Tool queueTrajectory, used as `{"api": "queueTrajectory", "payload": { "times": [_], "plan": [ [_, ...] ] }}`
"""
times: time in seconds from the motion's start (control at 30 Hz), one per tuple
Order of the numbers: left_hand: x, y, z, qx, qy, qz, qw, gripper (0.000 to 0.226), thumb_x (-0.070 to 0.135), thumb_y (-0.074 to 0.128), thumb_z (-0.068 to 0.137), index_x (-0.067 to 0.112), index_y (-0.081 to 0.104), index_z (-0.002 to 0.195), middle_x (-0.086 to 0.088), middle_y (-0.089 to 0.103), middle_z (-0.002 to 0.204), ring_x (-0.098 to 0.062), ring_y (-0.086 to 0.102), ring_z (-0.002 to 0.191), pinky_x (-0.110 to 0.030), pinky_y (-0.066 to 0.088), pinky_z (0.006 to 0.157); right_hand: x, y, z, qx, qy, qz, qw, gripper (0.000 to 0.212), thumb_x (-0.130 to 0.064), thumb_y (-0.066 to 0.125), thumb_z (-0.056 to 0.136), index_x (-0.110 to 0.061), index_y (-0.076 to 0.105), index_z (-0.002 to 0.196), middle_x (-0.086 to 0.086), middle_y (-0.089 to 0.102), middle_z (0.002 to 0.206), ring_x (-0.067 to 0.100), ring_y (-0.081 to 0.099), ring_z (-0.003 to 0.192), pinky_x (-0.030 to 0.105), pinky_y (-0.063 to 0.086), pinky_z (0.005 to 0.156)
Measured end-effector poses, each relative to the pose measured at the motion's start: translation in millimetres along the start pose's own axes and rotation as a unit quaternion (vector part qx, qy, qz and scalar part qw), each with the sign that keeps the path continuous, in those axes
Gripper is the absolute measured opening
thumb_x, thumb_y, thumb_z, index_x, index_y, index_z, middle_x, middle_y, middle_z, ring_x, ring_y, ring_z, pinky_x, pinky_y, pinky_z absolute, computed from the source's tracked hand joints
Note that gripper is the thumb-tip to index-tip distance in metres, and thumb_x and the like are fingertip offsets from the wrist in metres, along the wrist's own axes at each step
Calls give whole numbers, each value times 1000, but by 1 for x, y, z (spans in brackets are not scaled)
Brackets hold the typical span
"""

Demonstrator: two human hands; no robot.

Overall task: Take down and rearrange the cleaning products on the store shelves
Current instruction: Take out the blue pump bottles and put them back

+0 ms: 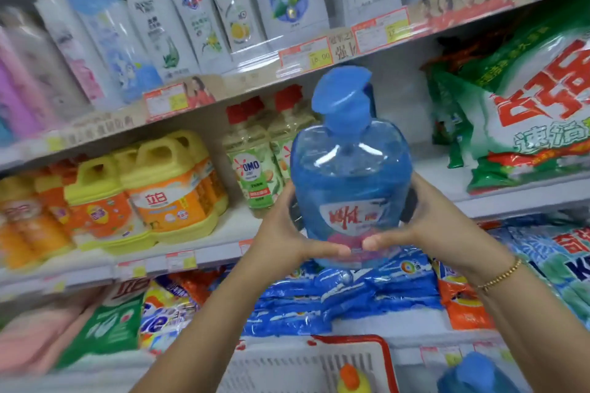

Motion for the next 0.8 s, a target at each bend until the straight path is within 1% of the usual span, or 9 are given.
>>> {"api": "queueTrajectory", "payload": {
  "times": [0.1, 0.23, 0.33, 0.47, 0.57, 0.63, 0.7, 0.73, 0.8],
  "plan": [
    [7, -17, -31, 78, 33, 52, 995, 93, 1, 93, 46, 13, 52, 128, 17, 69, 109, 7, 62, 102, -8, 48, 78, -7, 25, 0, -76, -25, -8, 997, 92, 14, 81, 47, -15, 47, 128, -11, 67, 113, 4, 64, 103, 15, 53, 74],
    [23, -38, -61, 145, 37, 84, 985, 85, 7, 93, 46, 33, 51, 115, 37, 63, 104, 15, 58, 100, -6, 47, 76, -10, 53, 8, -114, -32, -42, 992, 87, 14, 82, 52, -8, 48, 129, -23, 67, 105, -8, 62, 97, 8, 49, 72],
    [22, -47, -78, 179, 22, 64, 981, 92, 13, 94, 40, 29, 53, 121, 24, 67, 110, 7, 61, 104, -10, 50, 74, -15, 71, 11, -150, -42, -37, 987, 87, 13, 82, 54, -16, 47, 128, -26, 65, 108, -9, 60, 101, 7, 48, 75],
    [3, -62, -96, 213, -5, 7, 977, 97, 12, 99, 27, 9, 61, 116, 0, 74, 100, -7, 70, 91, -16, 53, 67, -14, 92, 13, -188, -66, 22, 980, 94, 1, 85, 55, -39, 46, 131, -16, 59, 126, 2, 54, 118, 22, 49, 92],
    [-17, -71, -102, 244, -16, -88, 966, 89, 20, 90, 32, 4, 60, 115, -11, 74, 102, -24, 72, 91, -27, 56, 66, -9, 117, 8, -98, -93, 60, 989, 71, -21, 81, 62, -42, 54, 124, -23, 56, 127, -3, 51, 120, 16, 45, 95],
    [-21, -76, -103, 265, -19, -147, 953, 86, 20, 87, 38, 4, 59, 117, -14, 73, 104, -29, 71, 91, -29, 56, 65, 2, 132, -3, -35, -130, -20, 991, 69, -37, 81, 65, -43, 51, 128, -25, 50, 132, -7, 44, 124, 9, 38, 98],
    [-22, -81, -102, 286, -18, -192, 939, 82, 12, 89, 44, 7, 58, 119, -13, 73, 104, -31, 71, 92, -31, 56, 64, 22, 146, -14, -20, -157, -166, 973, 89, -56, 78, 61, -48, 35, 138, -25, 30, 145, -7, 28, 134, 2, 27, 100],
    [-22, -83, -102, 300, -21, -204, 932, 79, 5, 89, 46, 9, 58, 119, -10, 73, 104, -29, 71, 92, -30, 56, 63, 33, 152, -19, -19, -169, -233, 957, 97, -63, 75, 59, -47, 25, 142, -22, 18, 150, -4, 20, 138, 3, 23, 104],
    [-22, -86, -101, 326, -22, -219, 920, 75, 2, 86, 49, 15, 58, 118, -4, 74, 101, -24, 72, 90, -29, 56, 62, 55, 165, -21, 8, -204, -309, 929, 104, -68, 63, 62, -40, 12, 147, -13, 0, 156, 6, 8, 144, 16, 19, 112]
  ]
}}
Point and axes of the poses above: each hand's wrist, its own z-axis towards the middle knuckle, its own y-axis out of the palm, x = y × z, the point moved 2 cm from there along z, towards the middle knuckle
